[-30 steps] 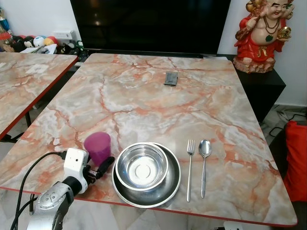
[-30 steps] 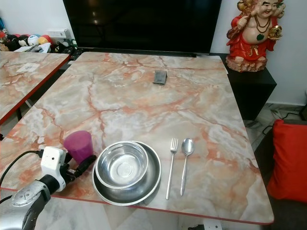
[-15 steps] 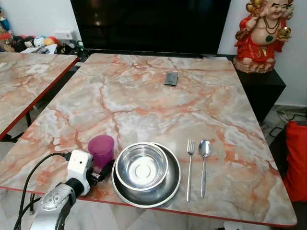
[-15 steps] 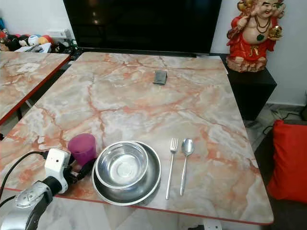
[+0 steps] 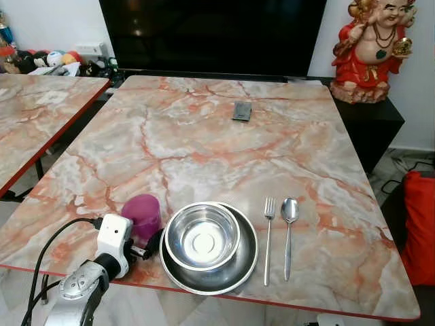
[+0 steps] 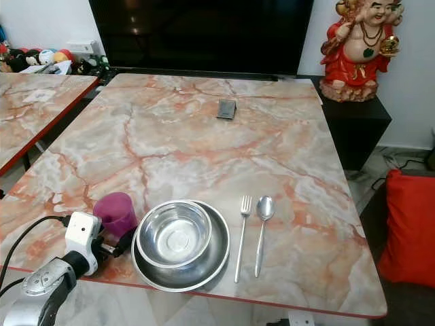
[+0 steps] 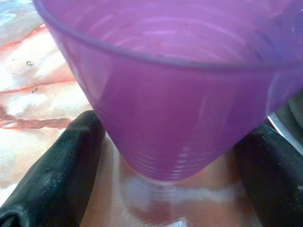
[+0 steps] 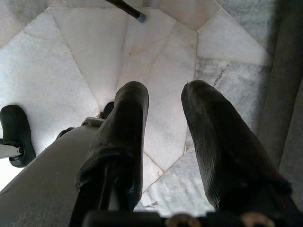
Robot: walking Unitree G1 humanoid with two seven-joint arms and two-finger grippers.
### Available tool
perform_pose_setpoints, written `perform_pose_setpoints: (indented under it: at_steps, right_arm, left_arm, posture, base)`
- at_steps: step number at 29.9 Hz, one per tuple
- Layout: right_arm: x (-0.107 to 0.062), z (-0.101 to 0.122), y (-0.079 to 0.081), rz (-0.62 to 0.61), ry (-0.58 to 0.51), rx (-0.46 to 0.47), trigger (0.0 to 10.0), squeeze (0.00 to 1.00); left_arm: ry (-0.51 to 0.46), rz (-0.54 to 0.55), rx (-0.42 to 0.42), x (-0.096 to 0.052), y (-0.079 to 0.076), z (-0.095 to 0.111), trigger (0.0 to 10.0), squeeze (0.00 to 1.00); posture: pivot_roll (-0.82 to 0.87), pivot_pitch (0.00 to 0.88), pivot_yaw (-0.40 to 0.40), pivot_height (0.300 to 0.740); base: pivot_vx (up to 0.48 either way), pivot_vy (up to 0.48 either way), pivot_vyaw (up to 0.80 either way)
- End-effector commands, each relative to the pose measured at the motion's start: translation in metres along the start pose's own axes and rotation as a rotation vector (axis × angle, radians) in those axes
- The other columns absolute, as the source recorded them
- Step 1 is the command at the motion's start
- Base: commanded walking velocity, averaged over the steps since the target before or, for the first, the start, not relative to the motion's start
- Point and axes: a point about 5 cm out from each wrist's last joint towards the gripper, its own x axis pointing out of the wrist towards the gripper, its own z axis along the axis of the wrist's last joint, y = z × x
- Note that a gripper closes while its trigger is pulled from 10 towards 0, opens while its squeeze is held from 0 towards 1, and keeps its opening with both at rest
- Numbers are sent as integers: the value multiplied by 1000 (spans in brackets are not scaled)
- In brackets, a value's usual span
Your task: Setting the table
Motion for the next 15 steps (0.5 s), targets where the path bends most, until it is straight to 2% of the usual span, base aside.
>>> perform_pose_setpoints:
  at_steps: [1, 4, 5, 7, 14, 15]
  right_arm:
    - [0, -3, 0, 2, 11, -8, 10000, 0]
    - [0, -3, 0, 3, 11, -7, 10000, 0]
    - [-1, -3, 0, 3, 11, -7, 10000, 0]
    - [-1, -3, 0, 4, 12, -6, 10000, 0]
    - [0, -3, 0, 7, 13, -12, 10000, 0]
    - [0, -2, -1, 8, 12, -14, 10000, 0]
  left_arm:
    - [17, 1, 20, -7, 4, -1, 10000, 702]
    - [27, -11, 39, -13, 3, -3, 10000, 678]
    - [24, -7, 38, -16, 4, -3, 10000, 0]
    - [13, 22, 46, -26, 7, -2, 10000, 0]
    - [-16, 49, 33, -47, 8, -1, 10000, 0]
    - [-22, 50, 35, -56, 7, 0, 10000, 0]
  posture:
    - [24, 83, 15, 740]
    - [25, 83, 16, 740]
    - [25, 84, 17, 740]
    - [34, 86, 14, 740]
    - [45, 87, 7, 740]
    - [45, 88, 5, 740]
  base:
    - [0, 0, 0]
    - [0, 0, 0]
    - [0, 0, 0]
    - [0, 0, 0]
    - [0, 0, 0]
    - [0, 0, 0]
